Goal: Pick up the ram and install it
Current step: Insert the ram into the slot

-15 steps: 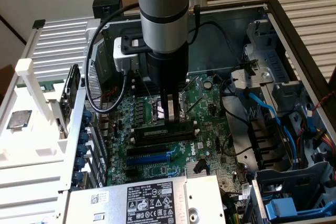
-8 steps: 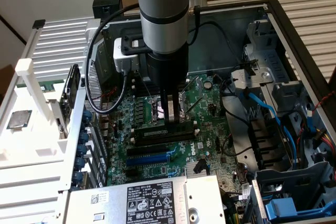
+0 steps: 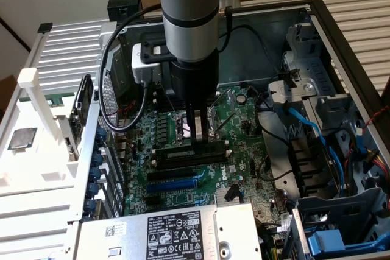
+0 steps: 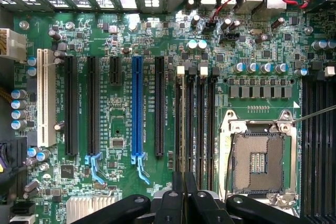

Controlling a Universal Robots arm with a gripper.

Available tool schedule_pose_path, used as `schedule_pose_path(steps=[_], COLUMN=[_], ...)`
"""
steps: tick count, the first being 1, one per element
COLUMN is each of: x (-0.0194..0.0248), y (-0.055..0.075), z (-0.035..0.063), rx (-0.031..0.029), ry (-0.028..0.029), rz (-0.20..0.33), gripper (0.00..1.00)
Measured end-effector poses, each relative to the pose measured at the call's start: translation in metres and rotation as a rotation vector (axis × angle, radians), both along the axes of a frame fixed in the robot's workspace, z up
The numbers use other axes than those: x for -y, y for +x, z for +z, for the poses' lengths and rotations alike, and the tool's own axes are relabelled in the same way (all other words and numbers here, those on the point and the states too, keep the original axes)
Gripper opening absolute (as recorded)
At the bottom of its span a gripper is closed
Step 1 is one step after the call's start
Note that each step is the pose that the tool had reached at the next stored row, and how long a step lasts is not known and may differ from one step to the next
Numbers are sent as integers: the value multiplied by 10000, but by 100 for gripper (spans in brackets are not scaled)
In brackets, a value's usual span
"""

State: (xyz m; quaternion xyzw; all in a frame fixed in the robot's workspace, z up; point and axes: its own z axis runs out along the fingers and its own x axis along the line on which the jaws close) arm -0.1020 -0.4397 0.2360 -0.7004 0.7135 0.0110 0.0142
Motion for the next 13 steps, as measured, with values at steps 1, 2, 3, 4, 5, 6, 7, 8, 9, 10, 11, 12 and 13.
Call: schedule_pose_path(steps=[1,2,3,4,5,6,7,8,9,10,11,12,13], x=[0,0,-2,-3,-3,-3,-4,-4,-3,-2,0,2,4], y=[0,0,1,1,0,0,0,0,0,0,0,0,0], z=[0,0,1,1,1,0,0,0,0,-1,-2,-3,-3], rx=[0,0,-1,-1,-1,-1,0,0,0,0,0,0,0], ry=[0,0,-1,-1,-1,-1,1,0,0,0,0,0,1], rz=[0,-1,-3,-7,-9,-11,-12,-12,-14,-14,-14,-13,-12], gripper=[12,12,12,12,12,12,12,12,12,12,12,12,12])
